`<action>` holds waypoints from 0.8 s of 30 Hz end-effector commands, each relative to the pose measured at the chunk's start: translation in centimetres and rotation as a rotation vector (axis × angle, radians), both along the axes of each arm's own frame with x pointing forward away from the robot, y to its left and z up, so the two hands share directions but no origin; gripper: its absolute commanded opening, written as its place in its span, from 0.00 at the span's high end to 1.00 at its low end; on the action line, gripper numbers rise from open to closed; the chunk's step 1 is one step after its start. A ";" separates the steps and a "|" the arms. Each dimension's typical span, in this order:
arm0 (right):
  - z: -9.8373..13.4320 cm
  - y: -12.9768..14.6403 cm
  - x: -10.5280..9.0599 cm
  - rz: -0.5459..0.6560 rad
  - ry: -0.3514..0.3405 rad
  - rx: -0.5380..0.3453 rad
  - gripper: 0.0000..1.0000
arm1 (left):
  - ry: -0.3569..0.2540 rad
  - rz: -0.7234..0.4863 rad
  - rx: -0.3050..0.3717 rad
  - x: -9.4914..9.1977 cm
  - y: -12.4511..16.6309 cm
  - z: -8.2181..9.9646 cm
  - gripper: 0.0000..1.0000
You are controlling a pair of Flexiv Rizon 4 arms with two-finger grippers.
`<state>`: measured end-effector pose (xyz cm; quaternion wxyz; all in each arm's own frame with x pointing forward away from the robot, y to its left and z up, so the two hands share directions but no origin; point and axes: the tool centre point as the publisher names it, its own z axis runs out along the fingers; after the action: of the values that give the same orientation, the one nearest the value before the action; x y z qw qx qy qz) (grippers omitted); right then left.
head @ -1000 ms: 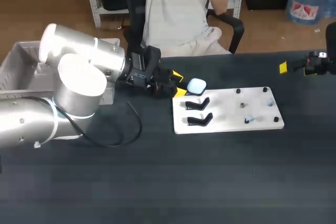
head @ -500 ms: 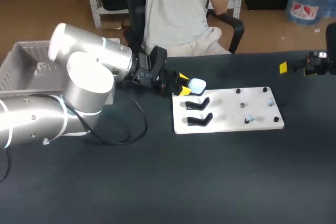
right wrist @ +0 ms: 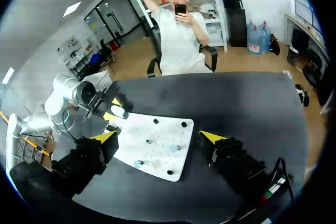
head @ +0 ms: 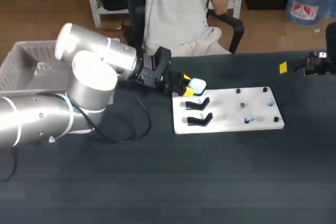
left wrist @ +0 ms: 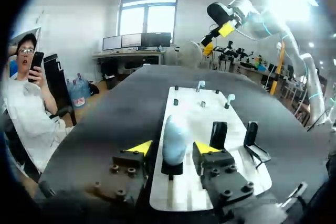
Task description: Pick up each earbud case from the left stands, insert the matching earbuds, close the lid, and place the case in the box.
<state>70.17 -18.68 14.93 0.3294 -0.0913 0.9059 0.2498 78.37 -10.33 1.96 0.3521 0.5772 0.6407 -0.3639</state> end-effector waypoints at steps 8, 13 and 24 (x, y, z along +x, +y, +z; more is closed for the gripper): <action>0.0 0.0 0.0 -0.001 0.001 -0.002 0.00 | 0.006 -0.005 -0.009 0.3 -0.3 -0.2 0.55; 0.0 0.0 0.0 -0.001 0.001 -0.002 0.00 | 0.005 -0.001 -0.012 0.3 -0.4 -0.3 0.55; 0.0 0.0 0.0 -0.001 0.001 -0.002 0.00 | 0.003 -0.003 -0.011 0.3 -0.6 -0.5 0.54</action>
<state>70.17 -18.68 14.93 0.3294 -0.0913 0.9059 0.2498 78.48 -10.76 1.64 0.3519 0.5752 0.6399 -0.3685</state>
